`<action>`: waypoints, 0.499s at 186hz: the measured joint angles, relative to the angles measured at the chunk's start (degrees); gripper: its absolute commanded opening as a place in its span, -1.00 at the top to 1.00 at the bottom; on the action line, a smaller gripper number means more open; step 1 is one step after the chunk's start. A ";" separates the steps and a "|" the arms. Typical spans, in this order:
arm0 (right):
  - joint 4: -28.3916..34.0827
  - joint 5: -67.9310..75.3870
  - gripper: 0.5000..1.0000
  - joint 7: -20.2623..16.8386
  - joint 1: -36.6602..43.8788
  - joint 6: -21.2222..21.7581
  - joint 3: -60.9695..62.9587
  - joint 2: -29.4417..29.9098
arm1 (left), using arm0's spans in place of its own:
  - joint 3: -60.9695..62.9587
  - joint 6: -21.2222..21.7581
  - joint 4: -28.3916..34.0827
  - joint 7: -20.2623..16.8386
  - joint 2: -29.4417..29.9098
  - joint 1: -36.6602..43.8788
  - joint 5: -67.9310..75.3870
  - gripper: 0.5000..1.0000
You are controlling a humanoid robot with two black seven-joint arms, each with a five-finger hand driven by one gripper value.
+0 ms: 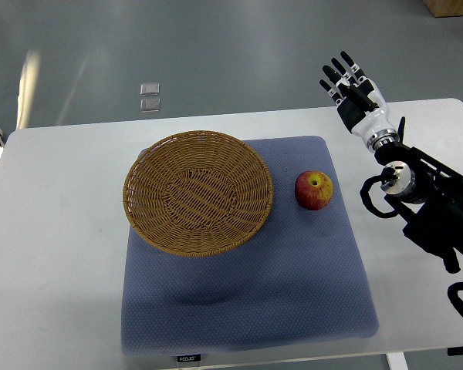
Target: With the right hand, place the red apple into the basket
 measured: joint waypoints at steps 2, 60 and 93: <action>0.00 0.00 -0.65 0.00 0.00 0.00 0.00 0.00 | 0.00 0.00 0.00 -0.01 0.00 0.00 0.00 -1.00; 0.01 0.00 -0.65 0.00 -0.08 0.01 0.00 0.08 | 0.45 0.60 0.29 -0.58 0.00 0.02 -0.10 -1.00; 0.01 0.00 -0.65 0.00 -0.09 0.08 -0.05 0.02 | 0.61 0.60 0.61 -0.61 0.00 0.04 -0.09 -1.00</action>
